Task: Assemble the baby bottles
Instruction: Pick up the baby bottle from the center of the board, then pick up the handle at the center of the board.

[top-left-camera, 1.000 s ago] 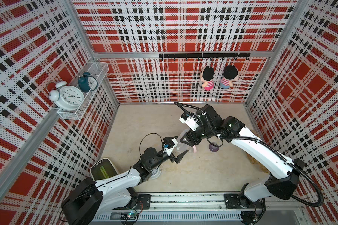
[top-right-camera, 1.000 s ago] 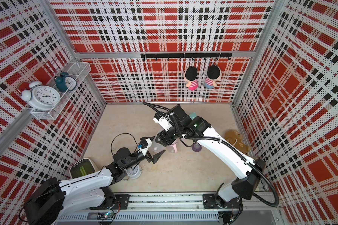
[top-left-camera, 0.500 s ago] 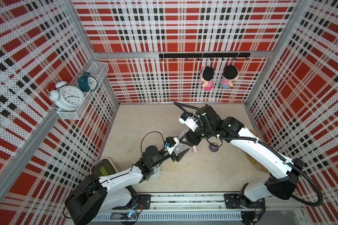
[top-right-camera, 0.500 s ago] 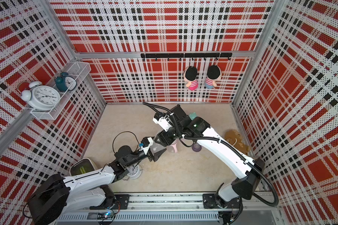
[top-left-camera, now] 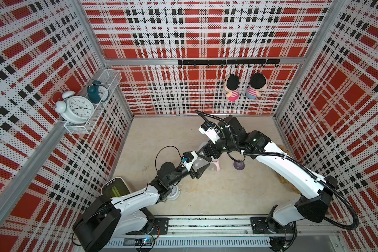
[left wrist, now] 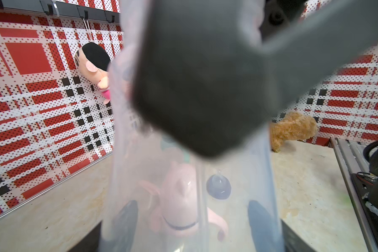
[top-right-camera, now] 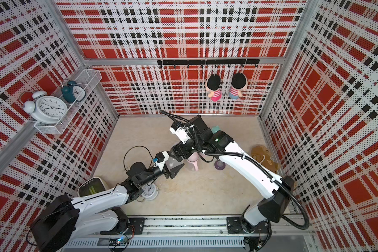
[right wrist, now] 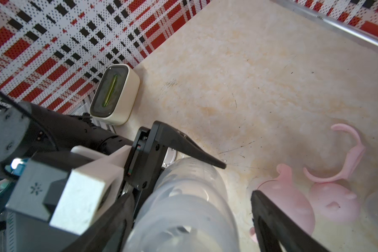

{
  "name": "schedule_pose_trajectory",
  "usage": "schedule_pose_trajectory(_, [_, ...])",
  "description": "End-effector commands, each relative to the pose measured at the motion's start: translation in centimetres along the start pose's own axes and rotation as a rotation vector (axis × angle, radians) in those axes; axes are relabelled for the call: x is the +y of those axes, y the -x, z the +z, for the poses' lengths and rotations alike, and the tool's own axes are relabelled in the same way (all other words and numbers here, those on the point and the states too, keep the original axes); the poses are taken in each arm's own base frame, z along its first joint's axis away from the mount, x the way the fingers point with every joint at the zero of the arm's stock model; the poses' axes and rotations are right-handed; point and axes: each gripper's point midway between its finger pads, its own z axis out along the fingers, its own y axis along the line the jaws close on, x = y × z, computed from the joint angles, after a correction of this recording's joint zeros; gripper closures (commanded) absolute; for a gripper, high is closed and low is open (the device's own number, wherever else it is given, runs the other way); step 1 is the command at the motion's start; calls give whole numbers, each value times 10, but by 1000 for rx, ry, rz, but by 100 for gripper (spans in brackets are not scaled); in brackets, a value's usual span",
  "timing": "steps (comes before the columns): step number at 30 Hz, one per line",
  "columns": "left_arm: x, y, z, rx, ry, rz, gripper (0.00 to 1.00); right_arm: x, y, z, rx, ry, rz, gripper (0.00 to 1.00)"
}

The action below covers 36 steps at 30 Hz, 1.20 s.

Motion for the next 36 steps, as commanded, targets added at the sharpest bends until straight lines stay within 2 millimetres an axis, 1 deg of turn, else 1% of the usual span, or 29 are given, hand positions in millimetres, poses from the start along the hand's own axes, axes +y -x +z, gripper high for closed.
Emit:
schedule_pose_trajectory(1, [2, 5, -6, -32, 2, -16, 100, -16, 44, -33, -174, -47, 25, 13])
schedule_pose_trajectory(3, [5, 3, -10, -30, 15, -27, 100, -29, 53, -43, -215, -61, 48, 13])
schedule_pose_trajectory(5, [6, 2, -13, -31, 22, -35, 100, -45, 58, -47, -235, -81, 67, 13])
schedule_pose_trajectory(8, [6, 5, -19, -45, 26, -35, 100, -68, 58, -44, -240, -116, 96, 14])
schedule_pose_trajectory(9, [6, 5, -20, -47, 29, -37, 100, -72, 57, -42, -240, -105, 102, 15])
schedule_pose_trajectory(11, [8, 6, -25, -53, 40, -31, 100, -73, 56, -38, -243, -68, 102, 15])
schedule_pose_trajectory(13, [10, 7, -27, -57, 48, -29, 100, -75, 56, -35, -240, -66, 105, 15])
schedule_pose_trajectory(17, [14, 6, -29, -57, 62, -26, 100, -72, 54, -32, -234, -42, 105, 16])
schedule_pose_trajectory(19, [14, 6, -30, -66, 60, -27, 100, -81, 50, -31, -229, -87, 106, 16])
schedule_pose_trajectory(22, [13, 19, -44, -162, 56, -34, 100, -101, 39, -24, -191, -185, 125, 16])
schedule_pose_trajectory(27, [16, 33, -59, -240, 97, -8, 100, -141, 16, 4, -90, -334, 149, 17])
schedule_pose_trajectory(29, [16, 39, -64, -265, 115, 11, 100, -158, 6, 20, -38, -388, 160, 21])
schedule_pose_trajectory(31, [18, 44, -71, -290, 140, 27, 100, -172, -1, 35, -1, -419, 167, 24])
schedule_pose_trajectory(36, [18, 53, -81, -334, 174, 57, 100, -201, -13, 69, 57, -478, 173, 27])
